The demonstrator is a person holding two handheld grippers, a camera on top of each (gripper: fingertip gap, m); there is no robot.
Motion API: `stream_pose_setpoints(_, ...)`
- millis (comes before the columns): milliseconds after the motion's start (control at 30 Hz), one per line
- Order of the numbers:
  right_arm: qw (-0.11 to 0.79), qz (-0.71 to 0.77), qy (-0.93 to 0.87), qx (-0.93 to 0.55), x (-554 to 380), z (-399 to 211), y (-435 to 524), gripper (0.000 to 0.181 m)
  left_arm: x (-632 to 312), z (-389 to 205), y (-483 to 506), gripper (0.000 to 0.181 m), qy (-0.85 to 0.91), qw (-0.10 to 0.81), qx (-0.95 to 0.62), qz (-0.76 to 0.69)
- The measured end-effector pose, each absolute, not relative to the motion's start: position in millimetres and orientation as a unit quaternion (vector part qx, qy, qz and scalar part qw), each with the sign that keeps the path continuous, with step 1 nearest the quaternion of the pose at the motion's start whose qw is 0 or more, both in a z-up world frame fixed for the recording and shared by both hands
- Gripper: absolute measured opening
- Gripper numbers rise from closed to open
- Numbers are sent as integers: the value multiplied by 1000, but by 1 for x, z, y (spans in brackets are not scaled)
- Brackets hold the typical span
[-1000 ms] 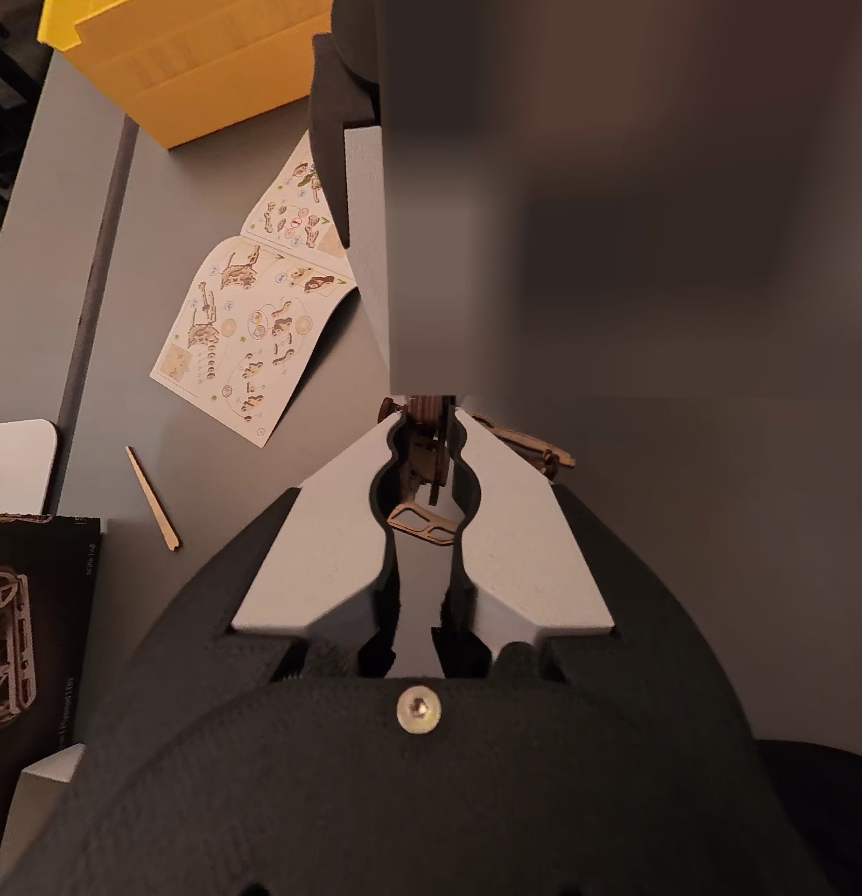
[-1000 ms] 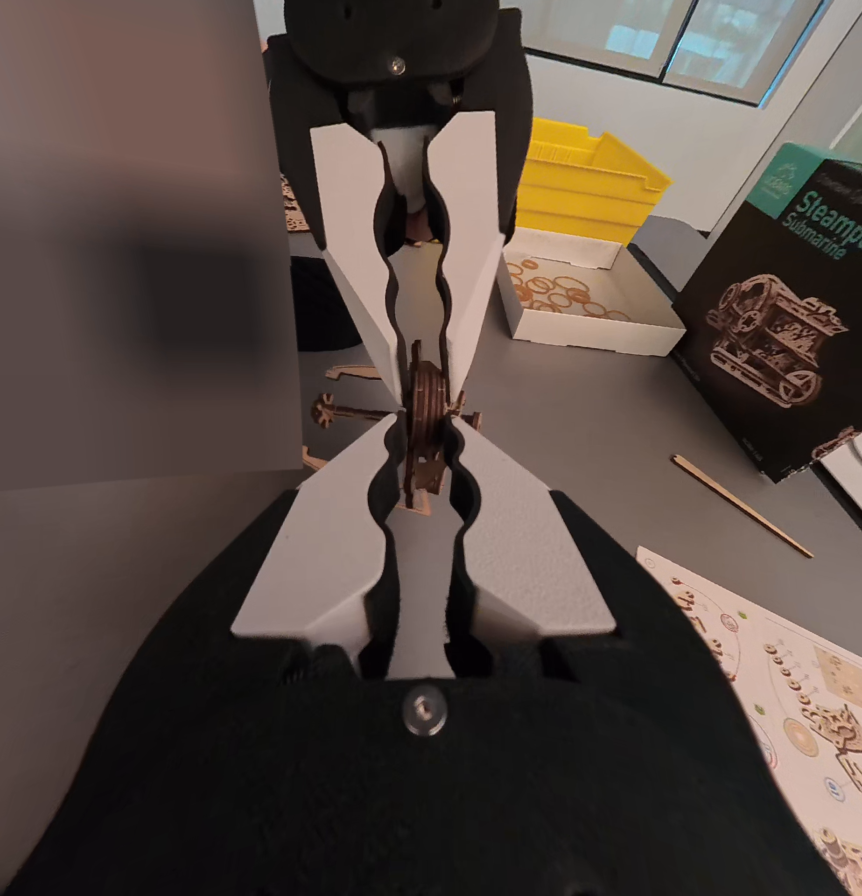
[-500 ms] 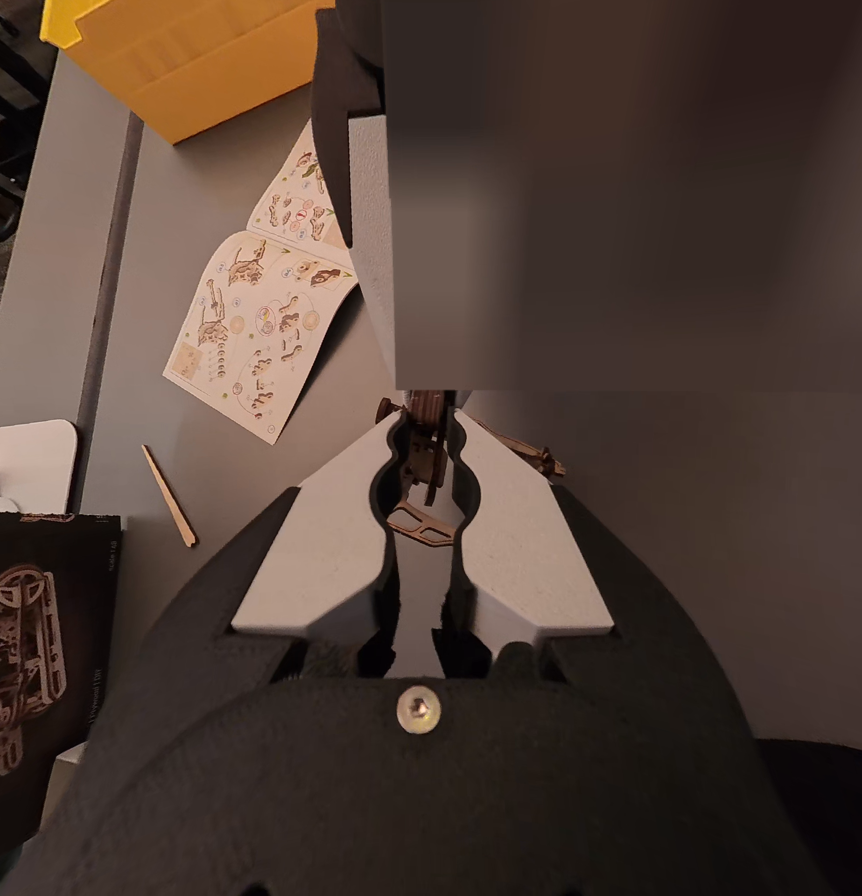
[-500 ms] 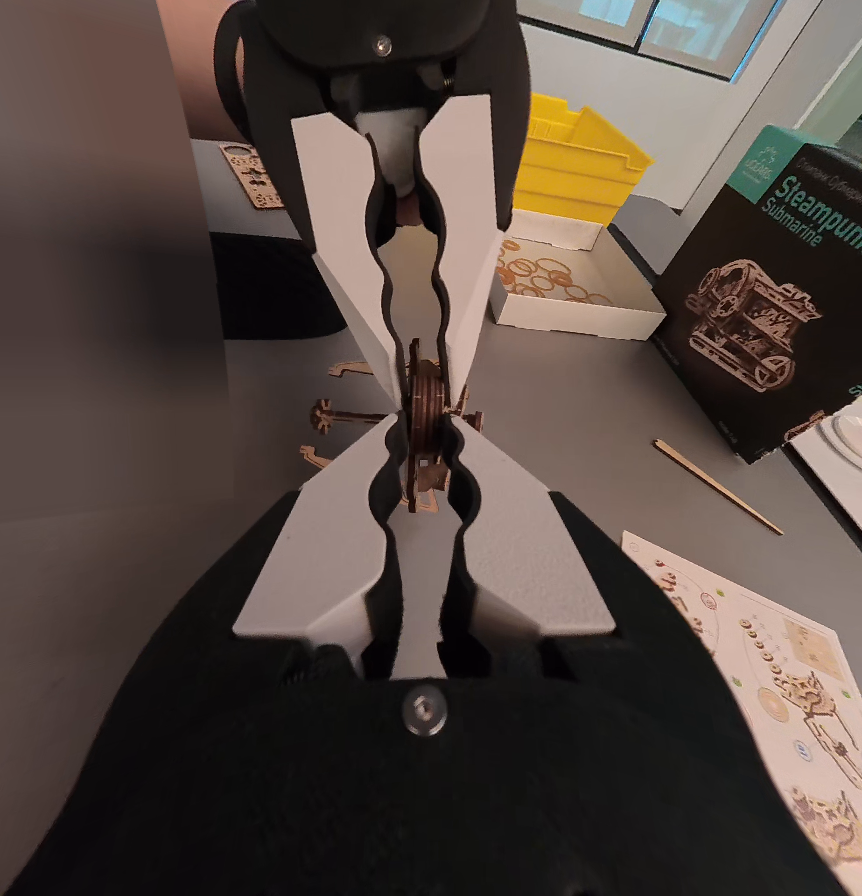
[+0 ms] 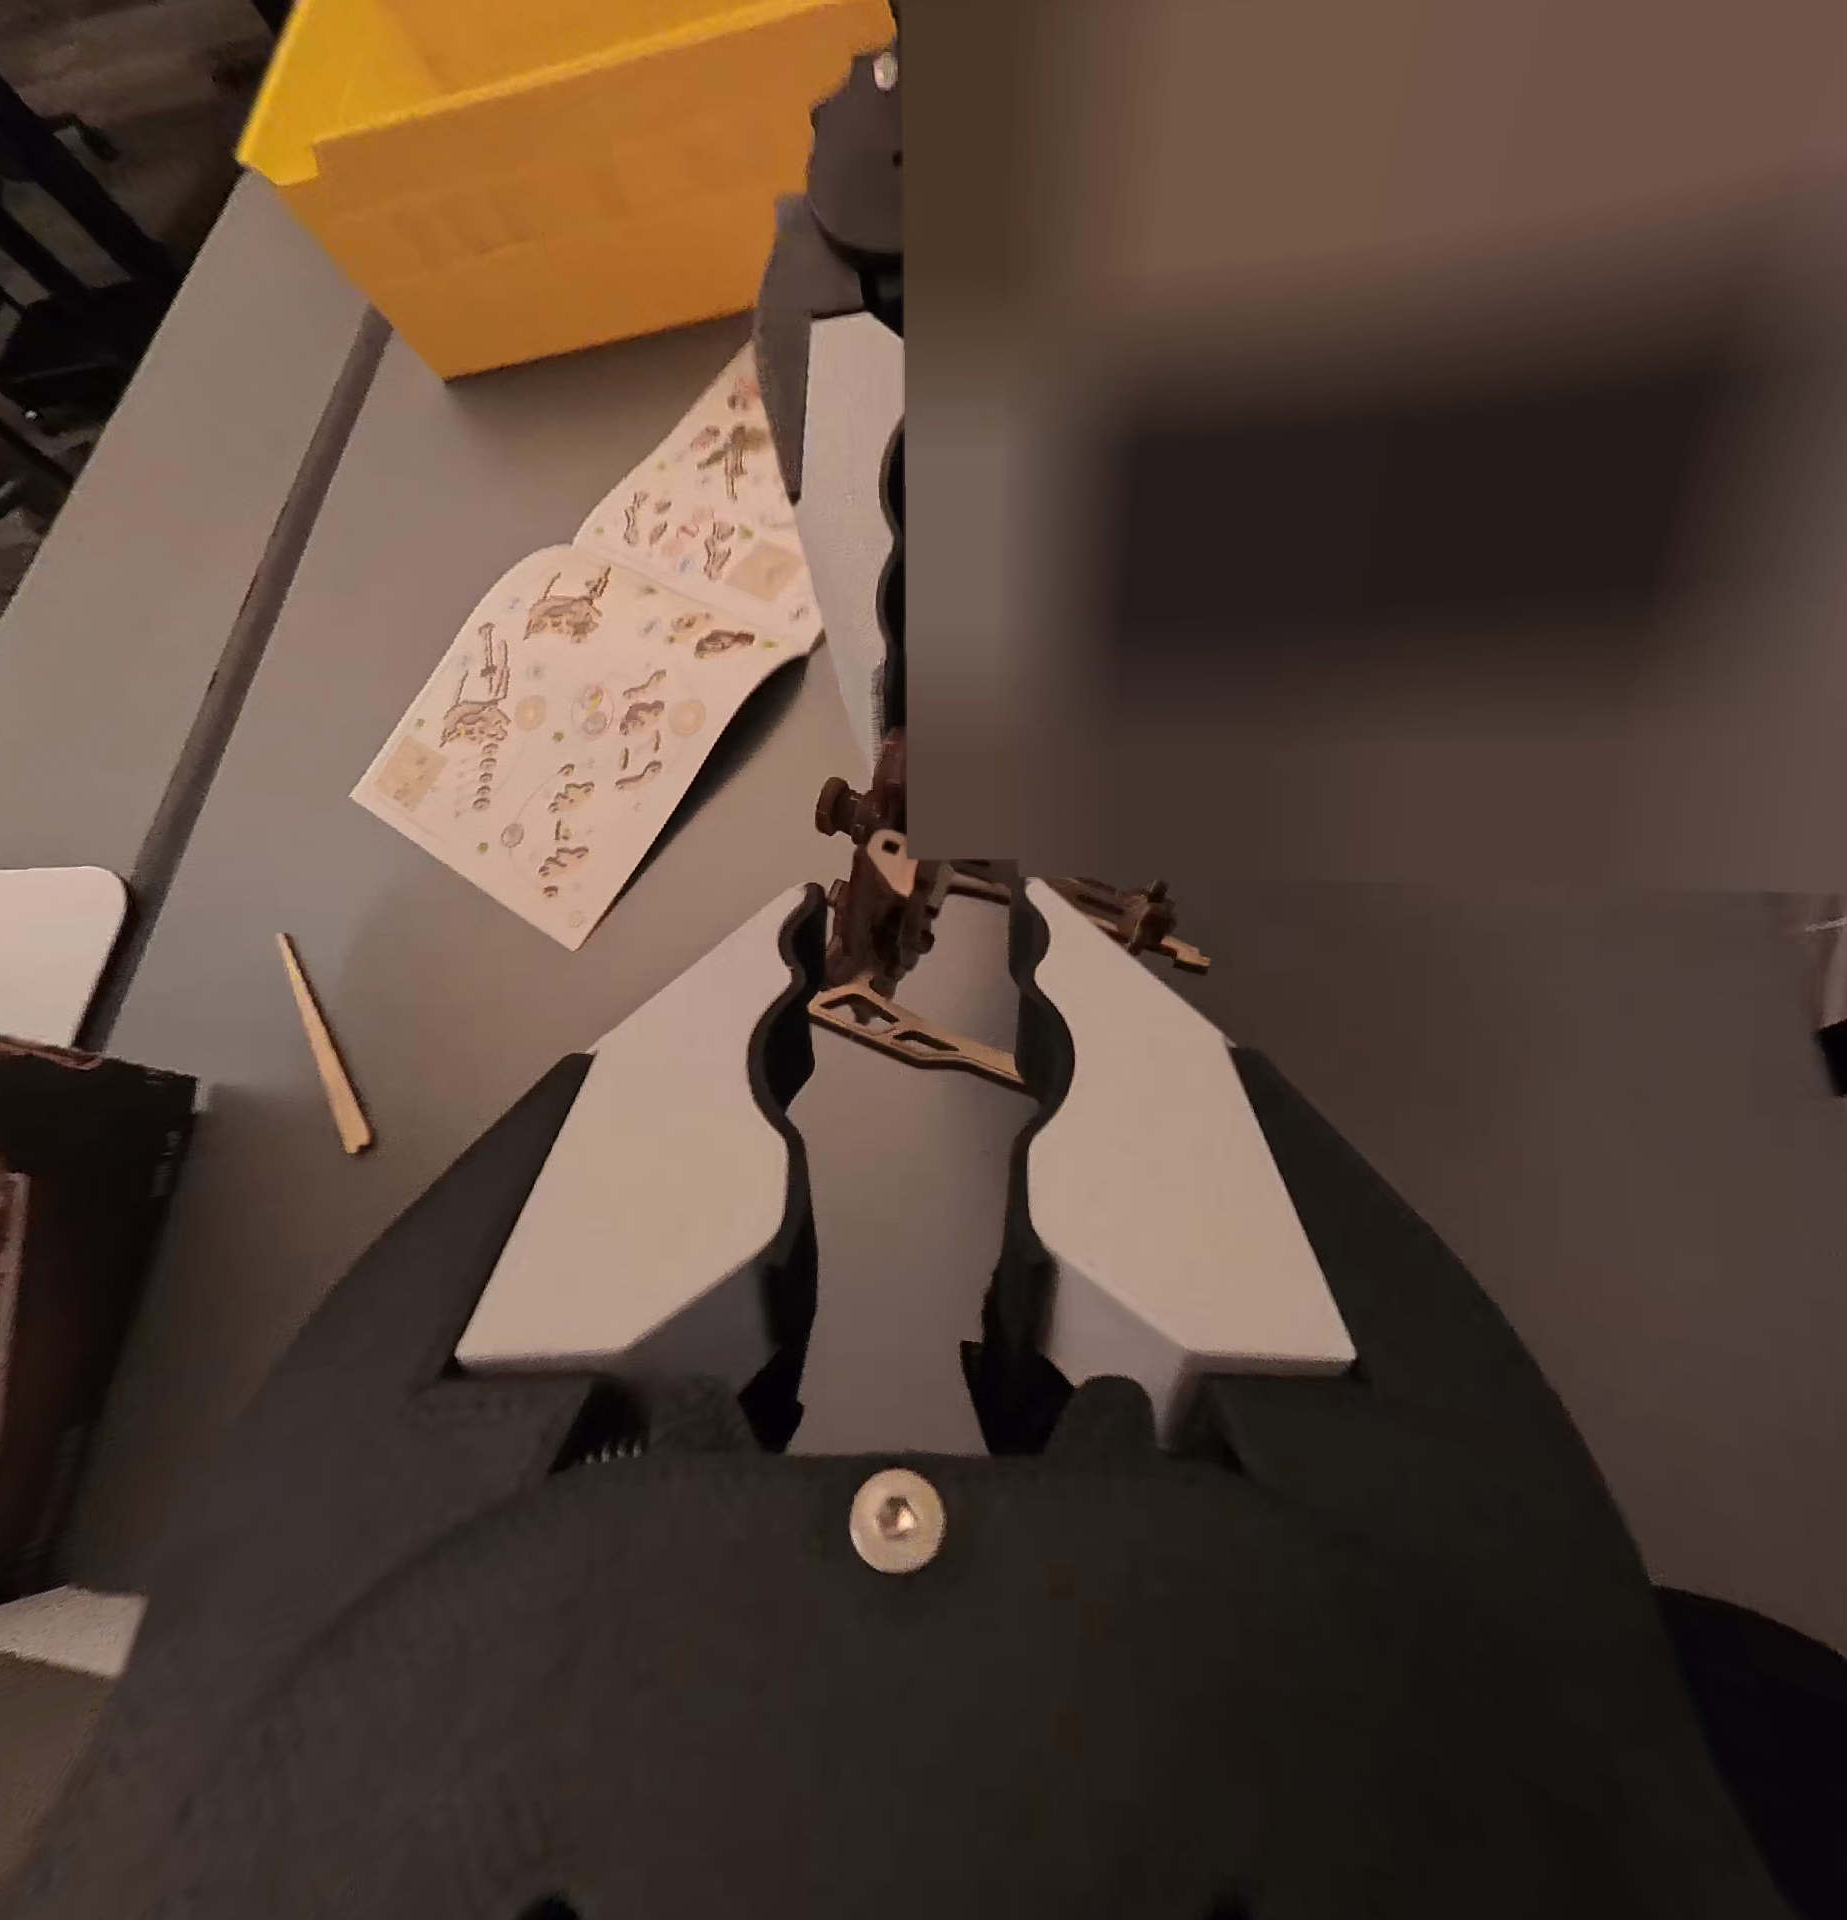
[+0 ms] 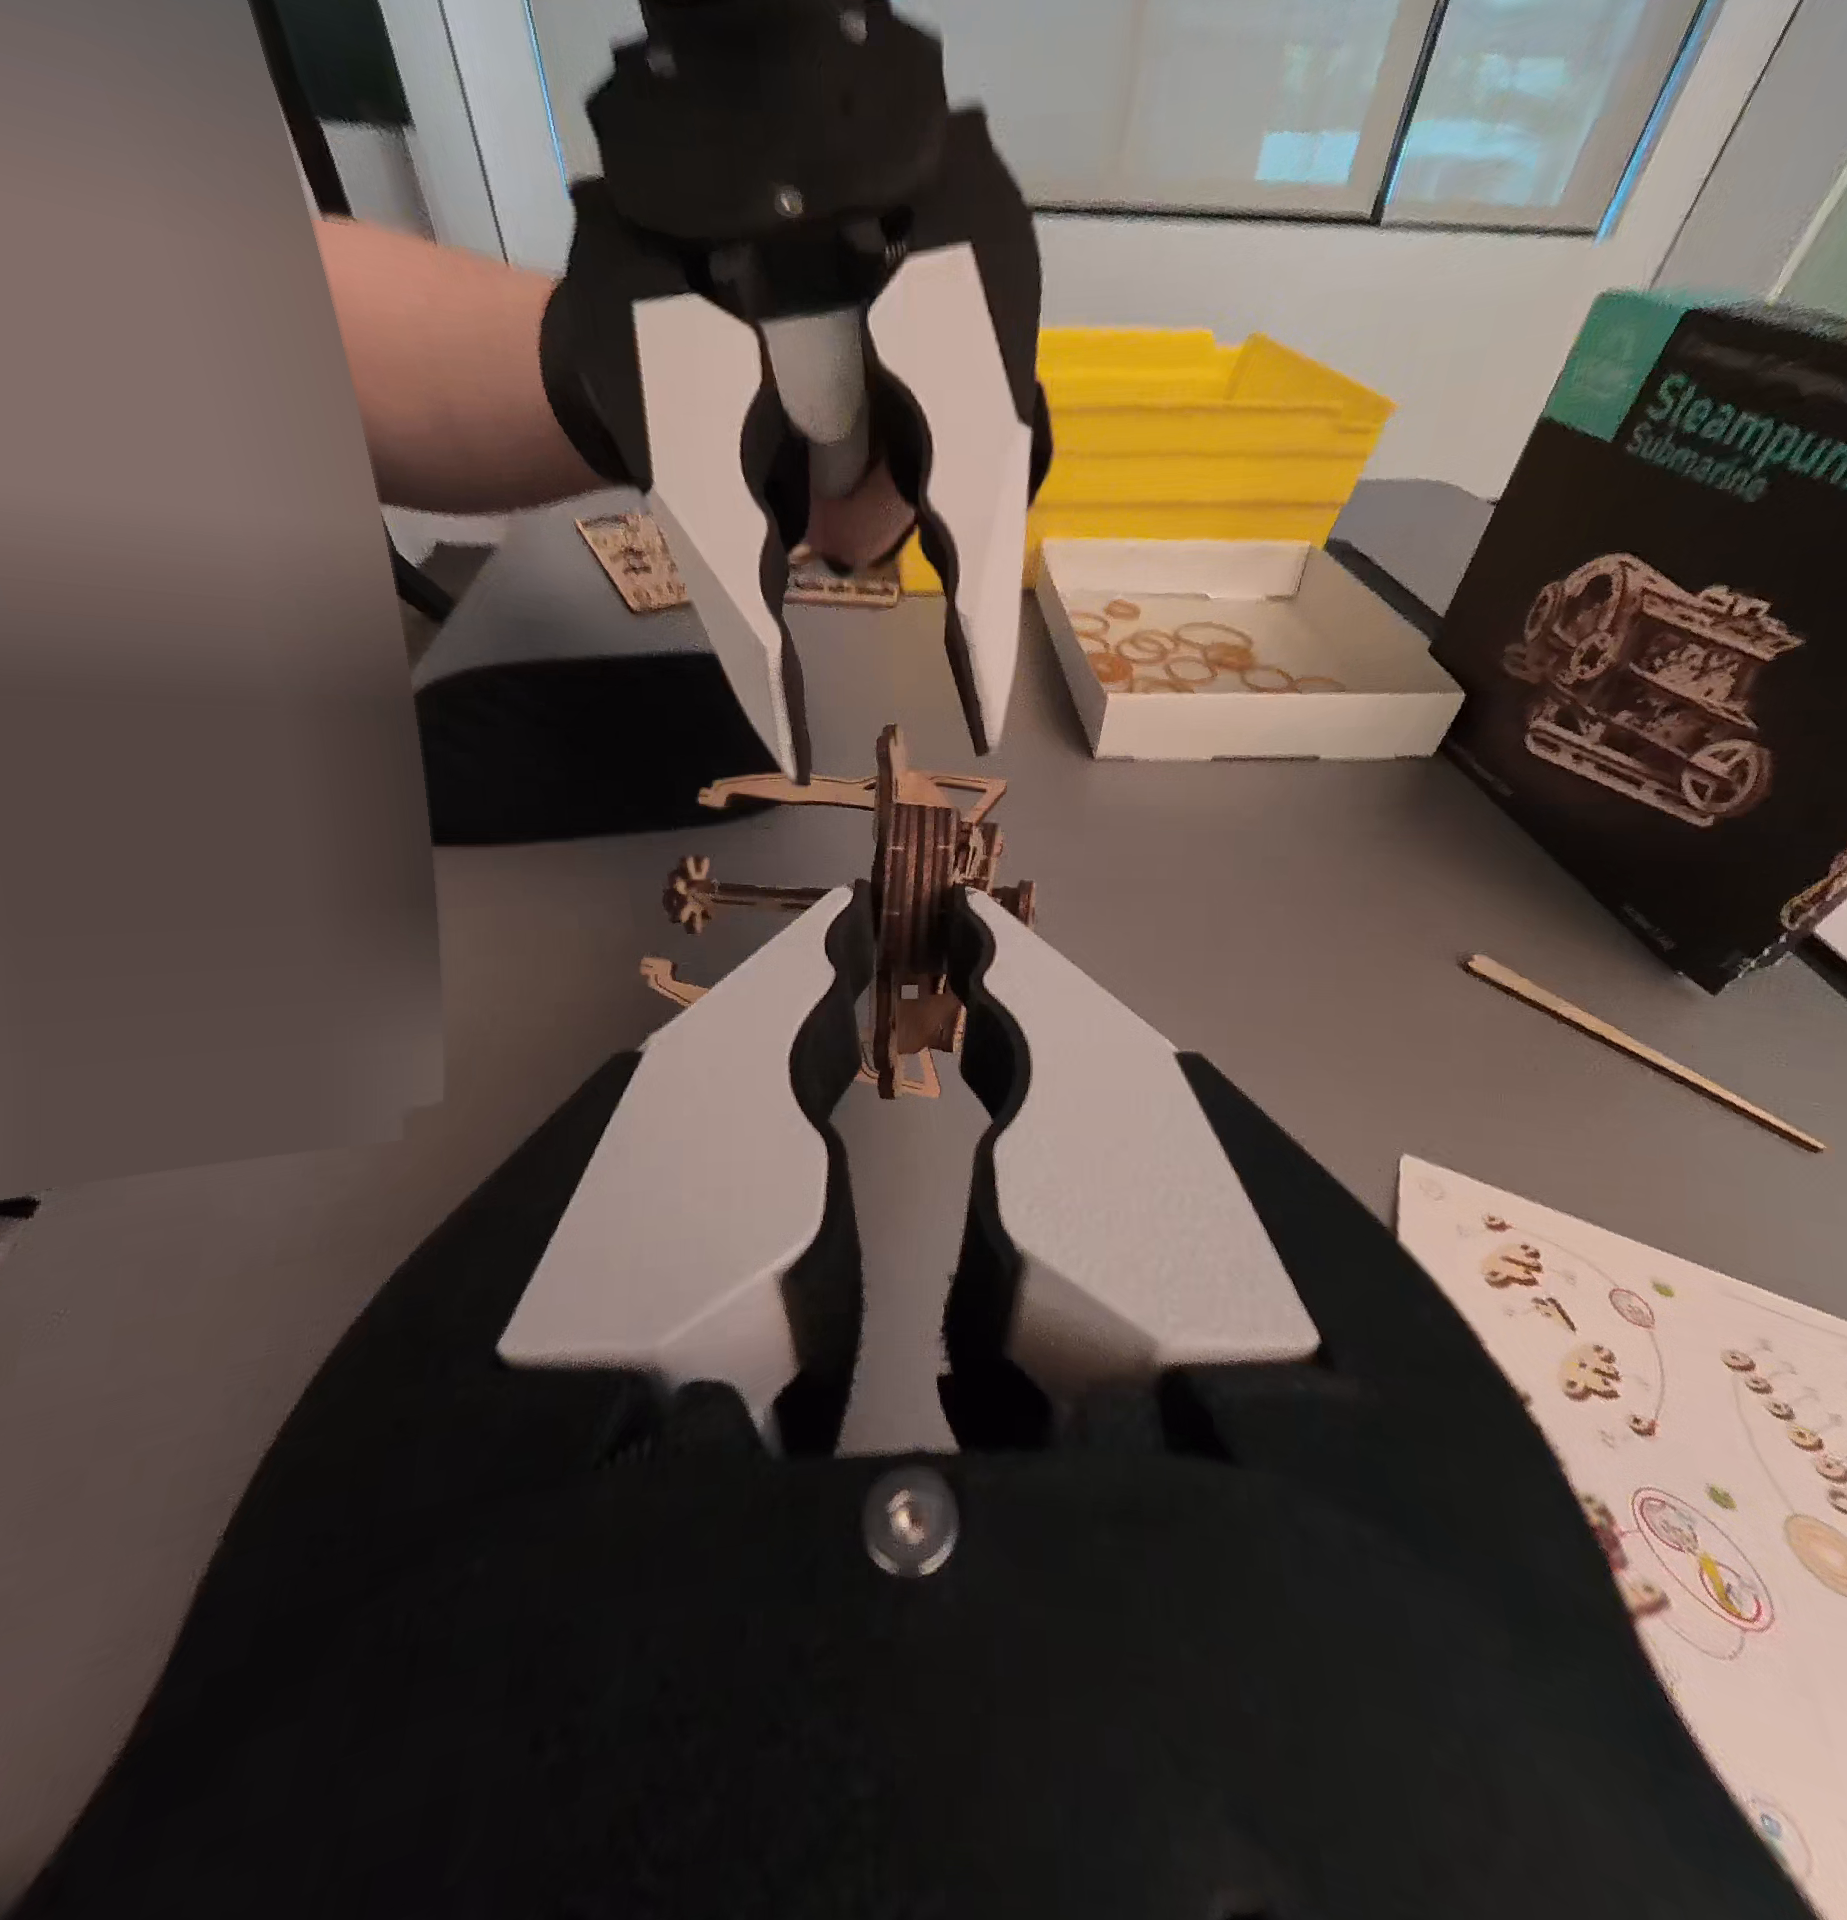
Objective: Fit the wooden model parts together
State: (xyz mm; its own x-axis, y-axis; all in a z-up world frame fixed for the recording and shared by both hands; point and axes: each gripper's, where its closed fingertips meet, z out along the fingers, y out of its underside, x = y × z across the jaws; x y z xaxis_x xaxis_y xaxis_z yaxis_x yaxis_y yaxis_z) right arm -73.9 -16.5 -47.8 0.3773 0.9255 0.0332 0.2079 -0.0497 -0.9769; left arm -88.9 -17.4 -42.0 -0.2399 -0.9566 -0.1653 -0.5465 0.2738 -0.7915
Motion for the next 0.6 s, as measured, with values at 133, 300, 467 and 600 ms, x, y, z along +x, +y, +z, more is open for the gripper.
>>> stream_pose_setpoints(133,540,345,-450,-622,-74,-41,-19,13,-91,-32,-18,36,713,359,-501,-335)
stream_pose_setpoints(300,543,347,-468,-604,-80,-39,-27,12,-92,-39,-29,35,784,406,-398,-248)
stream_pose_setpoints(467,539,366,-474,-592,-85,-36,-32,12,-85,-47,-28,33,792,391,-404,-240)
stream_pose_setpoints(600,541,358,-481,-590,-85,-38,-34,12,-84,-45,-35,19,792,385,-394,-264)
